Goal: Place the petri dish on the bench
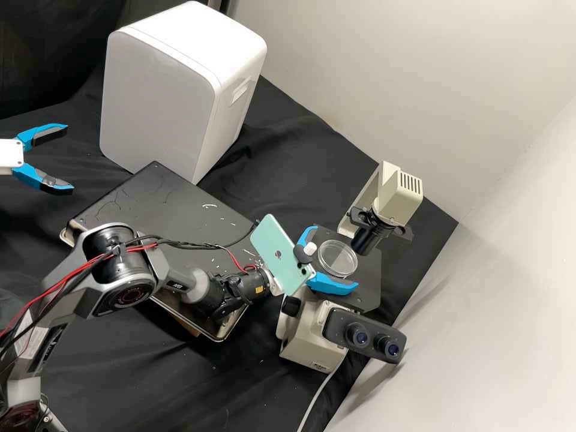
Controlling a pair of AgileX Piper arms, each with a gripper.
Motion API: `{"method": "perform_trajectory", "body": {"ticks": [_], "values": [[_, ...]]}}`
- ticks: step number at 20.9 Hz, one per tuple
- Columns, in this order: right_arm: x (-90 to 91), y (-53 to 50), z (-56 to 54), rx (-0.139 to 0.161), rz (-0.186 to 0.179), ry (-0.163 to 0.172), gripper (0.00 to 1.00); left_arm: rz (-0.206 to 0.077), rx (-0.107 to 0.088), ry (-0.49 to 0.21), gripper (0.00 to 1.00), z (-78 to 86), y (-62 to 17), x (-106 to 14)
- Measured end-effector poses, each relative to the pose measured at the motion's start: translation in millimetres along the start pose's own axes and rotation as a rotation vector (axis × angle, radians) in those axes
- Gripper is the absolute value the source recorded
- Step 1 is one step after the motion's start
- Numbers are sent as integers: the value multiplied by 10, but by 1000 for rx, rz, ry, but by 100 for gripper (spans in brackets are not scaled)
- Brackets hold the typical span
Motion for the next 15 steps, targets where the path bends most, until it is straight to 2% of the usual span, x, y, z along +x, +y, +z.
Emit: {"method": "perform_trajectory", "body": {"ticks": [2, 3, 4, 6, 14, 15], "values": [[30, 16, -7, 7, -20, -13, 100, 2, 0, 0, 100, 1, 5, 5], [90, 6, -27, 18, -46, 0, 100, 2, 0, 0, 100, 1, 5, 5], [136, -13, -42, 6, -64, 23, 100, 2, 0, 0, 100, 1, 5, 5], [171, -29, -54, 13, -83, 38, 100, -4, 0, 0, 100, 0, -7, 9], [184, -24, -71, 13, -94, 40, 100, -9, 1, 1, 100, -1, -16, 12], [185, -29, -67, 22, -96, 39, 100, -9, 1, 1, 100, -1, -16, 12]]}}
